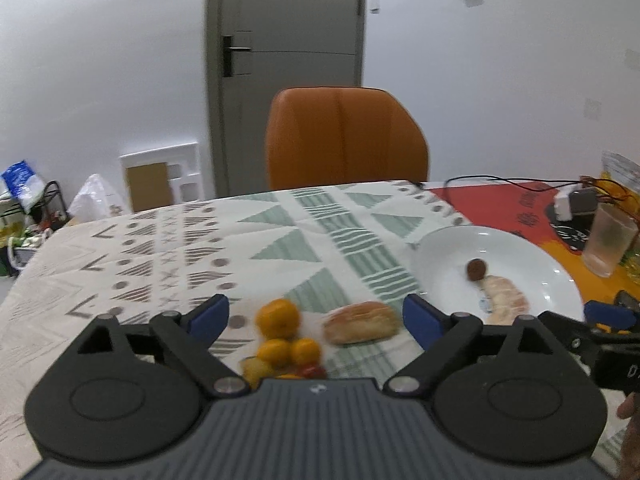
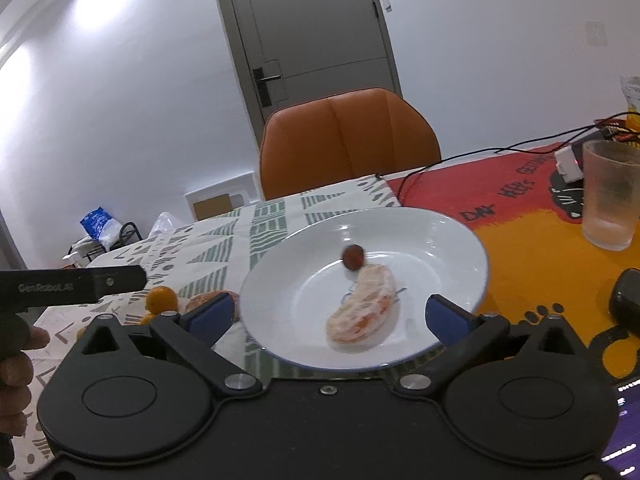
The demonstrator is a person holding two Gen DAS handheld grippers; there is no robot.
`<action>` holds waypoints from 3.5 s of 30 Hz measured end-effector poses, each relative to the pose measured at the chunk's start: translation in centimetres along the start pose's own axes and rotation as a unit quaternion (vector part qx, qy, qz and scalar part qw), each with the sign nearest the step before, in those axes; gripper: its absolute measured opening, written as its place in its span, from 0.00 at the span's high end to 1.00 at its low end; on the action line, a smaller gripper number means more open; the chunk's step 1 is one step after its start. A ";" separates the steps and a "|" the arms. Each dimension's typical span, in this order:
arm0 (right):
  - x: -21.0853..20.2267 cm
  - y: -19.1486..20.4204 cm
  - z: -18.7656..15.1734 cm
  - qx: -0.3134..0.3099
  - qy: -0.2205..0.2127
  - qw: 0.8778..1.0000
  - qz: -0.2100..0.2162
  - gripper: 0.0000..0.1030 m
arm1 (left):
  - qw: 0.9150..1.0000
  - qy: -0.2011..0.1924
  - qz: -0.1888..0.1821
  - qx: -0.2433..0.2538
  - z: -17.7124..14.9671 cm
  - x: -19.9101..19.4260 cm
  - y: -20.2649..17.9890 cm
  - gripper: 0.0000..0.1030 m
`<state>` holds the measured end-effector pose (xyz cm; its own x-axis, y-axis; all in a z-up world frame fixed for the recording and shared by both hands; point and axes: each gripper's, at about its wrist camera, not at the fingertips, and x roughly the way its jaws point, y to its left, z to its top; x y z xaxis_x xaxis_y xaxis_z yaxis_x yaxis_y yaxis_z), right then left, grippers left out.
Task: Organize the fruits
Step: 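Grasp the small yellow fruit with the left gripper while the right gripper reaches for the large orange, then grasp and lift the large orange with the right gripper while the left gripper carries the yellow fruit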
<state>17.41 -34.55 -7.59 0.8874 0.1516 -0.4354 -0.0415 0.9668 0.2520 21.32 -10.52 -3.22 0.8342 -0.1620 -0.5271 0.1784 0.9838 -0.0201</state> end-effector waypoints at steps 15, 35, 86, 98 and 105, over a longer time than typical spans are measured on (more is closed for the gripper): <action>1.5 5.1 -0.3 -0.033 0.024 0.998 0.047 0.00 | 0.998 0.004 0.045 -0.044 -1.5 -1.7 5.9 0.09; 3.5 10.9 -1.5 -0.071 0.067 0.989 0.107 0.04 | 0.993 0.006 0.053 -0.107 -4.4 -2.9 12.0 0.13; 4.5 13.1 -1.5 -0.106 0.078 0.986 0.105 0.62 | 0.993 0.004 0.000 -0.117 -4.6 -1.6 10.4 0.77; 2.9 7.8 -0.1 -0.064 0.043 0.996 0.053 0.62 | 0.996 -0.006 -0.036 -0.082 -3.0 -1.0 6.2 0.77; 2.6 5.1 0.2 -0.038 0.032 0.998 0.040 0.62 | 0.997 -0.002 -0.047 -0.064 -2.4 -0.3 4.0 0.77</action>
<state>19.55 -29.26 -7.25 0.8488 0.2396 -0.4714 -0.1483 0.9635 0.2227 20.51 -6.31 -5.18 0.8191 -0.2537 -0.5145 0.1872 0.9660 -0.1782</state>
